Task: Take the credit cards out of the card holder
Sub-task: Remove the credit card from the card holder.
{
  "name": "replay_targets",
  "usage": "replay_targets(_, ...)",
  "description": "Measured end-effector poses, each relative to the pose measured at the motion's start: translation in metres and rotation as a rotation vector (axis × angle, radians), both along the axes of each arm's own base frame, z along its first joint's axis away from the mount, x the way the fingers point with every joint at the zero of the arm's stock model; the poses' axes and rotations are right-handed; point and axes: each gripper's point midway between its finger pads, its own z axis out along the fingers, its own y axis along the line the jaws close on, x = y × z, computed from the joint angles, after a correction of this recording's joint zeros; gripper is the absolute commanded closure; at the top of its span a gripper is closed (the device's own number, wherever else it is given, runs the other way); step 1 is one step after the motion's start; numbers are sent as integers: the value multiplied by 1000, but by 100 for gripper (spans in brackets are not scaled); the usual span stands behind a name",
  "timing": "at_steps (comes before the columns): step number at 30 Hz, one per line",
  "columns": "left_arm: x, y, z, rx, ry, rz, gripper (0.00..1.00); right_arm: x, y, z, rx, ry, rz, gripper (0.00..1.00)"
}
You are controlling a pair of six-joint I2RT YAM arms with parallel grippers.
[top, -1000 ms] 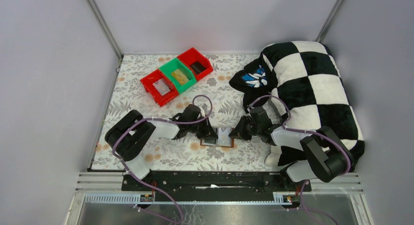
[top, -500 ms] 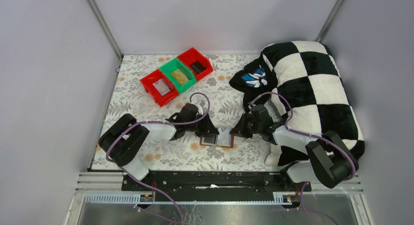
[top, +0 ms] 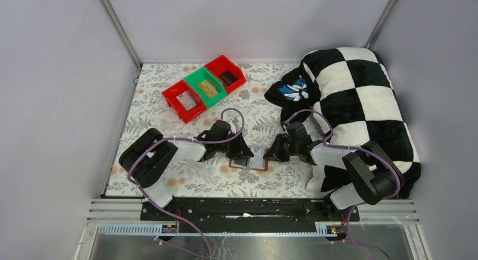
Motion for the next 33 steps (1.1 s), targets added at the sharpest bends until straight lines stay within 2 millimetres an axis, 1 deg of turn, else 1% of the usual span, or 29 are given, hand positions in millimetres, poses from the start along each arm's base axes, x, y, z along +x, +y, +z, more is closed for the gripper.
replay_targets(3,-1,0,-3,5,8,-1,68,0,2,-1,9,4,5,83)
replay_targets(10,0,1,-4,5,10,0,72,0,5,-2,22,12,10,94)
replay_targets(16,0,1,-7,4,22,-2,77,1,5,-2,29,13,8,95)
replay_targets(19,0,1,-9,-3,32,-3,81,1,5,-2,31,15,6,95)
replay_targets(21,0,1,-10,-5,39,1,85,1,5,-2,33,17,5,95)
replay_targets(25,0,2,-11,-2,44,3,98,1,5,-2,37,18,6,95)
replay_targets(26,0,2,-12,-2,47,4,100,2,5,-2,38,19,6,95)
replay_targets(33,0,1,-12,-9,50,-1,100,2,5,-2,40,21,5,96)
